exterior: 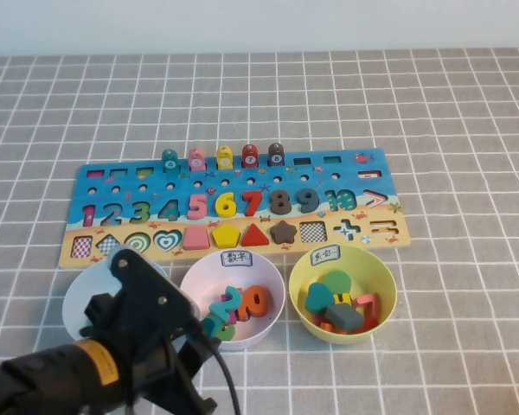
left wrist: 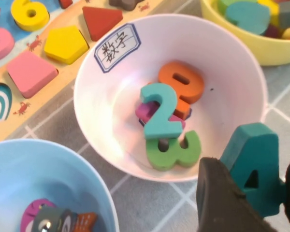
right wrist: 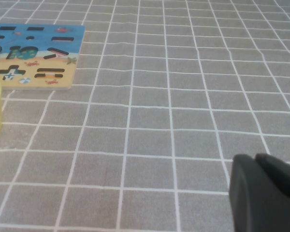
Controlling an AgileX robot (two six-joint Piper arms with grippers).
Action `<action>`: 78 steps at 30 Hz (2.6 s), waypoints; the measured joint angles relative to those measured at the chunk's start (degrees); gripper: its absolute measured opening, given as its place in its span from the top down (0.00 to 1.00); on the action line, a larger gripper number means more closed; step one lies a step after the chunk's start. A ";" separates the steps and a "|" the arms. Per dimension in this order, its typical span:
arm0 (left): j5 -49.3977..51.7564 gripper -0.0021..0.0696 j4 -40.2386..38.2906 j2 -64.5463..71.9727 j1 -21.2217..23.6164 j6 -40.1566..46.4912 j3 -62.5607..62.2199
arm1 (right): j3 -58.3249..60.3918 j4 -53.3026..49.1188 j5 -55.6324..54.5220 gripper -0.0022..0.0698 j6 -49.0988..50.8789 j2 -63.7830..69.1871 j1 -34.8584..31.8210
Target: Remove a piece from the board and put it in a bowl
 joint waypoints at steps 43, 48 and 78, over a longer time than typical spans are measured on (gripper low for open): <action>6.43 0.64 -0.15 14.89 0.64 -11.41 -16.77 | 0.00 0.00 0.00 0.99 0.00 0.00 0.00; 8.31 0.64 -0.15 19.55 3.08 -12.70 -19.15 | 0.00 0.00 0.00 0.99 0.00 0.00 0.00; 15.82 0.28 -2.63 22.35 3.94 -13.06 -23.43 | 0.00 0.00 0.00 0.99 0.00 0.00 0.00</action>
